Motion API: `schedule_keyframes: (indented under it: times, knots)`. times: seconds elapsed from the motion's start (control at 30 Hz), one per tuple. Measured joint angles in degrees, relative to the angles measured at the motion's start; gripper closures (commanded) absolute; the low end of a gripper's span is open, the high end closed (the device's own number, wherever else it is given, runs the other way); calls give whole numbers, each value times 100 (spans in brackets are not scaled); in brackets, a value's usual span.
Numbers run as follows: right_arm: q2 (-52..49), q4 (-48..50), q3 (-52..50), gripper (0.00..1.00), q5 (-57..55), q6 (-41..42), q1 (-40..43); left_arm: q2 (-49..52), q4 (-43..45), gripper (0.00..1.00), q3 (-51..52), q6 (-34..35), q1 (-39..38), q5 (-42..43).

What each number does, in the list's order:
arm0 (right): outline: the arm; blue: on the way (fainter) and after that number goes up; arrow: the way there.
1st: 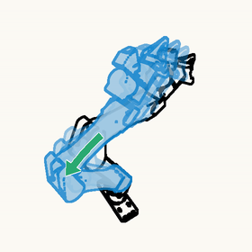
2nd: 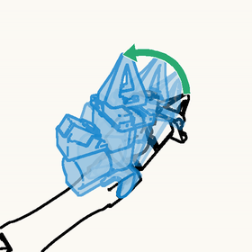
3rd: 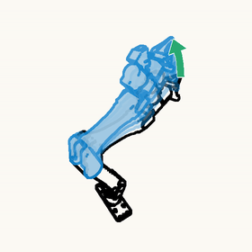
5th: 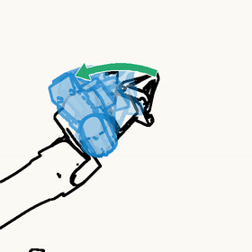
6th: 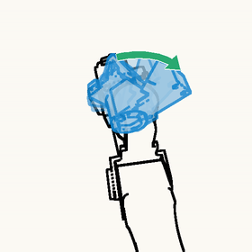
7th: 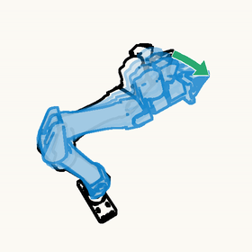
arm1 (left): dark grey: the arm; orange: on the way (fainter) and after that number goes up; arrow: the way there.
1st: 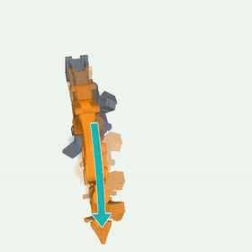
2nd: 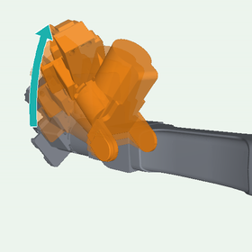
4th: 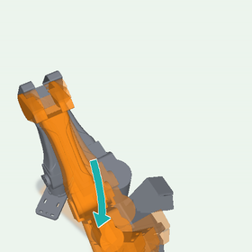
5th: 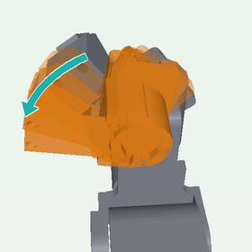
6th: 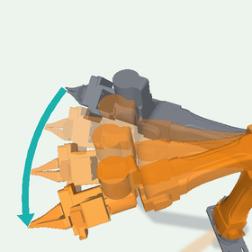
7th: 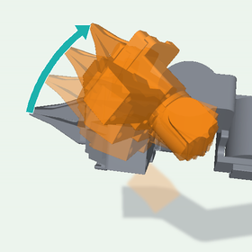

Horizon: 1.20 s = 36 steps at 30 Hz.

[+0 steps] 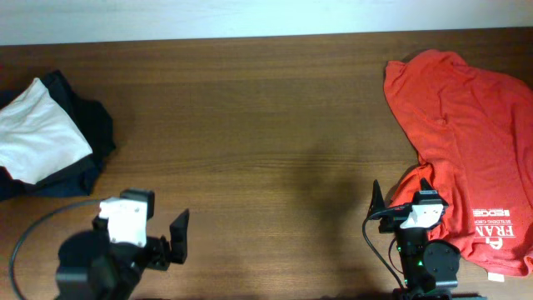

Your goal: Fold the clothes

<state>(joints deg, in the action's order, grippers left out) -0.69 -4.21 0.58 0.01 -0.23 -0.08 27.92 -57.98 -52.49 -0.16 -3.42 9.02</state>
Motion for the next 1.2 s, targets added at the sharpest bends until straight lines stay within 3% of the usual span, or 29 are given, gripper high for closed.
schedule_keyframes:
  times: [0.1, 0.27, 0.4, 0.57, 1.2]
  knots:
    - [0, 2, 0, 1, -2, 0, 2, -673, 118, 1, 350, 2, 0, -192]
    - [0, 0, 0, 1, -4, 2, 4, -1910, 955, 1, 1843, 4, 0, -345]
    - [0, -2, 0, 1, -2, 0, 7, -2621, 2820, 1, 3289, 22, 0, -378]
    - [0, -4, 0, 1, -2, 2, 7, -2715, 5497, 1, 4900, 111, 0, -398]
    - [0, -2, 0, 1, -4, -2, 7, -2726, 5368, 1, 5167, 155, 0, -610]
